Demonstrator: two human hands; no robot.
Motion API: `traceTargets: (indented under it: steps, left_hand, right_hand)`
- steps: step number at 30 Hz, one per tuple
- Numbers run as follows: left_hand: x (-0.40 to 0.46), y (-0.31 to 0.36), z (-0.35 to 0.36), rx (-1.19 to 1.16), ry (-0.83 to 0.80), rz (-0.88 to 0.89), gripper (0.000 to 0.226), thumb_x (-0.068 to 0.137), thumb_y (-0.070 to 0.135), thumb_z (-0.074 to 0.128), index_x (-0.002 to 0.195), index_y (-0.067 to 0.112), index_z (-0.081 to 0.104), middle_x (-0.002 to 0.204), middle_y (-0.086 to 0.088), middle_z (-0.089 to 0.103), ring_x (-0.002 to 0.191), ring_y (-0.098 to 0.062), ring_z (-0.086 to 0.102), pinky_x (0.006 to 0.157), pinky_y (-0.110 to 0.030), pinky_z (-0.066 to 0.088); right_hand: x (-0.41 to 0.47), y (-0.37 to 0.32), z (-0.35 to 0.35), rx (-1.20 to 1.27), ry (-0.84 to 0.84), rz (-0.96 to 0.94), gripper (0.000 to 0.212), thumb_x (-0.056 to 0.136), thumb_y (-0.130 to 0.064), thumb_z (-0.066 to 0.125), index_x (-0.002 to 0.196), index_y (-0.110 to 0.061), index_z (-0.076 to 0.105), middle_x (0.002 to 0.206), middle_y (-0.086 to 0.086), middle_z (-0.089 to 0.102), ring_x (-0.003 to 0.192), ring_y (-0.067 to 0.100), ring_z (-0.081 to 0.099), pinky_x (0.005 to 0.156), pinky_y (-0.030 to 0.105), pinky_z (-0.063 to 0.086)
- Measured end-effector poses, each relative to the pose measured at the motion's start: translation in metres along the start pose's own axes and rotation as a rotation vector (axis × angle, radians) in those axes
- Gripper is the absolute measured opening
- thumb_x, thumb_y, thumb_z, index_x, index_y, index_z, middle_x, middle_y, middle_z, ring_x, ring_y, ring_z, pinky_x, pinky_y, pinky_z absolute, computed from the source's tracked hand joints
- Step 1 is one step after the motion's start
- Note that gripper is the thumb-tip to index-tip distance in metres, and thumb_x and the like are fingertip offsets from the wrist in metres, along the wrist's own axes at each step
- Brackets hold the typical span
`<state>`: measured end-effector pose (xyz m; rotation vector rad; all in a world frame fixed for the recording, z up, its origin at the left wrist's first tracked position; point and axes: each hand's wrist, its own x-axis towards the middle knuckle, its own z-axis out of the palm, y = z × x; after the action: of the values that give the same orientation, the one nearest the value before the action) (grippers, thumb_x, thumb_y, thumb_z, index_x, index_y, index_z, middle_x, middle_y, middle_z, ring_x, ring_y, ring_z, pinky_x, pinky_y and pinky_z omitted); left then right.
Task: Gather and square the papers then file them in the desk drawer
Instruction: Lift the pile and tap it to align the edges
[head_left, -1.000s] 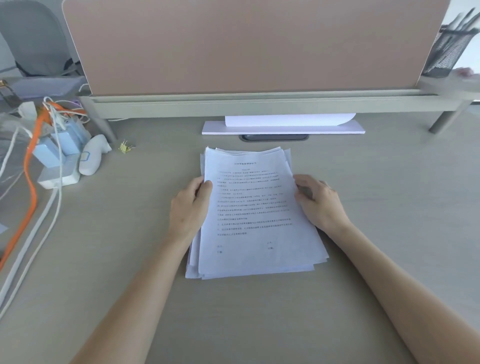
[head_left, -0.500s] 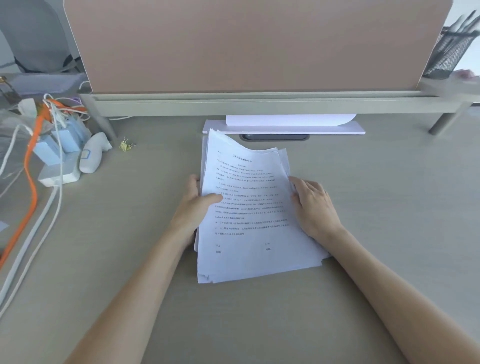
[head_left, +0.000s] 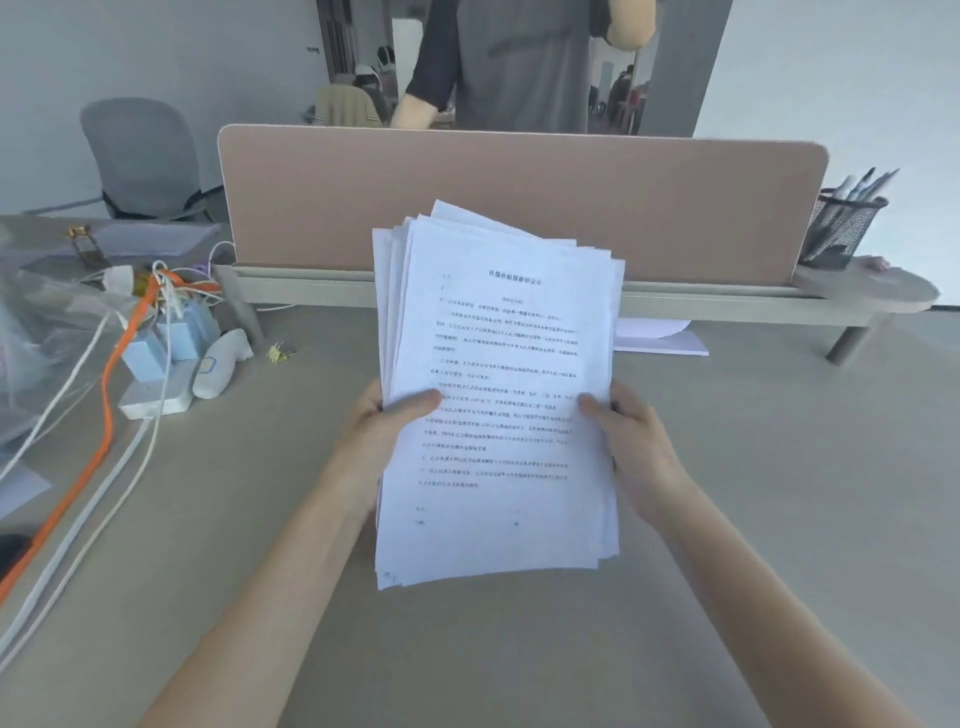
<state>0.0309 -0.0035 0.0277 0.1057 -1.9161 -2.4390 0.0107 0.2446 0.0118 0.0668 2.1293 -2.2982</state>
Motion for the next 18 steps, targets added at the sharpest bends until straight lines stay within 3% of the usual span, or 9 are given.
traceTargets:
  steps: [4,7,11,13,15,18]
  left_hand:
    - [0.004,0.019,0.008,0.001,-0.028,0.056,0.016,0.090,0.014,0.067,0.106,0.015,0.073,0.105,-0.007,0.078,0.100,-0.029,0.074,0.088,-0.045,0.056]
    - [0.006,0.029,0.013,0.033,-0.044,0.150,0.029,0.087,0.024,0.071,0.115,0.017,0.071,0.115,-0.004,0.076,0.108,-0.025,0.071,0.094,-0.045,0.053]
    - [0.005,0.030,0.018,0.037,-0.025,0.208,0.017,0.087,0.024,0.072,0.104,0.024,0.076,0.111,0.001,0.077,0.106,-0.019,0.072,0.092,-0.041,0.053]
    - [0.003,0.027,0.019,0.069,-0.008,0.187,0.018,0.080,0.028,0.077,0.097,0.025,0.077,0.106,0.004,0.079,0.102,-0.018,0.073,0.090,-0.040,0.055]
    - [0.002,0.024,0.020,0.104,-0.010,0.163,0.028,0.072,0.033,0.078,0.098,0.025,0.076,0.104,0.005,0.079,0.101,-0.019,0.074,0.088,-0.039,0.055]
    - [0.000,0.024,0.020,0.118,-0.040,0.172,0.038,0.068,0.036,0.081,0.103,0.025,0.075,0.106,0.005,0.079,0.100,-0.016,0.074,0.086,-0.037,0.055]
  right_hand:
    - [-0.005,-0.029,0.007,-0.039,0.074,-0.205,0.013,0.100,-0.013,0.052,0.109,-0.011,0.061,0.101,-0.007,0.073,0.093,0.011,0.070,0.085,0.033,0.057]
    - [-0.009,-0.045,0.010,-0.095,0.092,-0.317,0.010,0.101,-0.015,0.050,0.109,-0.010,0.053,0.101,-0.006,0.067,0.093,0.009,0.063,0.096,0.042,0.051]
    - [-0.015,-0.054,0.009,-0.135,0.072,-0.380,0.019,0.101,-0.017,0.051,0.119,-0.013,0.056,0.118,0.005,0.068,0.110,0.016,0.064,0.102,0.046,0.048]
    - [-0.018,-0.055,0.007,-0.109,0.053,-0.396,0.023,0.101,-0.018,0.053,0.124,-0.017,0.057,0.125,0.001,0.068,0.118,0.016,0.063,0.100,0.039,0.052]
    - [-0.019,-0.056,0.004,-0.074,0.051,-0.403,0.023,0.101,-0.021,0.056,0.124,-0.018,0.057,0.125,0.000,0.068,0.118,0.015,0.064,0.094,0.035,0.052]
    - [-0.019,-0.062,0.001,-0.057,0.053,-0.429,0.024,0.099,-0.027,0.058,0.118,-0.014,0.056,0.114,0.006,0.067,0.105,0.013,0.065,0.090,0.037,0.054]
